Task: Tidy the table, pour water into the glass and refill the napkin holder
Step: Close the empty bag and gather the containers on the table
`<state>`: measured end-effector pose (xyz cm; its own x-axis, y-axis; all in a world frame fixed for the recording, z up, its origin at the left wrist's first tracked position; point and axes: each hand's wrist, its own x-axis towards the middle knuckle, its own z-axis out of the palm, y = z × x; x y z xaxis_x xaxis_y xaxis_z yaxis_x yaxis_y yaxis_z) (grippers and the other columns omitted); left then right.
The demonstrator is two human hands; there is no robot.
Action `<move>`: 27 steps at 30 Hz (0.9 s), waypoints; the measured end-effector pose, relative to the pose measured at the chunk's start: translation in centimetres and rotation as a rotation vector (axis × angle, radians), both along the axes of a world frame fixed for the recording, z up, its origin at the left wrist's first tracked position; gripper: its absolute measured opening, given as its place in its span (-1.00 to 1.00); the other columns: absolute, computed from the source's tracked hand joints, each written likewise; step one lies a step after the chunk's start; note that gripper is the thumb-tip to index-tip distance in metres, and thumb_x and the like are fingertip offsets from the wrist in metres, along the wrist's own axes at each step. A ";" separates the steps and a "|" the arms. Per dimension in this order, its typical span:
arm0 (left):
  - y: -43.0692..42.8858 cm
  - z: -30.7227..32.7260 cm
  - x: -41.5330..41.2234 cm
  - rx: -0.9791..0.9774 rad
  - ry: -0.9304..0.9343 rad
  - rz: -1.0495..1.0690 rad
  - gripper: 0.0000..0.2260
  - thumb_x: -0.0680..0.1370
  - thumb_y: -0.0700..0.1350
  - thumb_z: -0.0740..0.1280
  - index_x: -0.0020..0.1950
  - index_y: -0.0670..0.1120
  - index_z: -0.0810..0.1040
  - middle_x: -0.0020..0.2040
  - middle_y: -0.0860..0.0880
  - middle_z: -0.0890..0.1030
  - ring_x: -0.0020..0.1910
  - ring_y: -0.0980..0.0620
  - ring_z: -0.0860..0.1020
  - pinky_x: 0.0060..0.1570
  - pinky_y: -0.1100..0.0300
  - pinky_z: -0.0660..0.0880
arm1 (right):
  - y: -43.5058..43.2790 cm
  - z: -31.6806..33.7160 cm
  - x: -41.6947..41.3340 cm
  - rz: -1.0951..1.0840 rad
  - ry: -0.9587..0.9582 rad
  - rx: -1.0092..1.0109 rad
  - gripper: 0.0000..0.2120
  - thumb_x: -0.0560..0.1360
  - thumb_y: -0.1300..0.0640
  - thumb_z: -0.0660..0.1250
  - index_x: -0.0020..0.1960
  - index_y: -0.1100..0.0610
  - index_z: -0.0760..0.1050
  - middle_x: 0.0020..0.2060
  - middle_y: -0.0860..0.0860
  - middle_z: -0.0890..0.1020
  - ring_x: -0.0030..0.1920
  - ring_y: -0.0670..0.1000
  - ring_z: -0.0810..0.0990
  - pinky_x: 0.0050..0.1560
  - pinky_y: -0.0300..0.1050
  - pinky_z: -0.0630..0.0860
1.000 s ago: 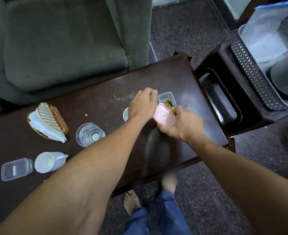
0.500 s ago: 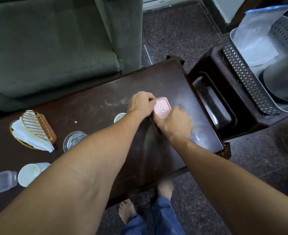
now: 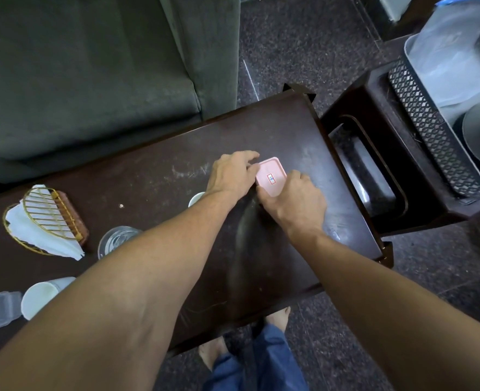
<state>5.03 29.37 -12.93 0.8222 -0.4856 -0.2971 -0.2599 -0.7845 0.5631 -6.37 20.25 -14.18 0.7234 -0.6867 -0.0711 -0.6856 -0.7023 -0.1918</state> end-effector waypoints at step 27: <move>-0.5 0.1 -0.5 -0.061 0.321 0.149 -0.84 0.53 -0.20 0.44 0.00 0.03 0.76 -0.12 0.03 0.76 -0.25 0.05 0.74 0.06 0.09 0.68 | -0.8 0.0 -3.4 0.090 0.003 0.169 -0.50 0.48 -0.31 0.40 0.14 0.08 0.47 0.03 0.05 0.59 -0.06 0.13 0.63 -0.23 -0.08 0.36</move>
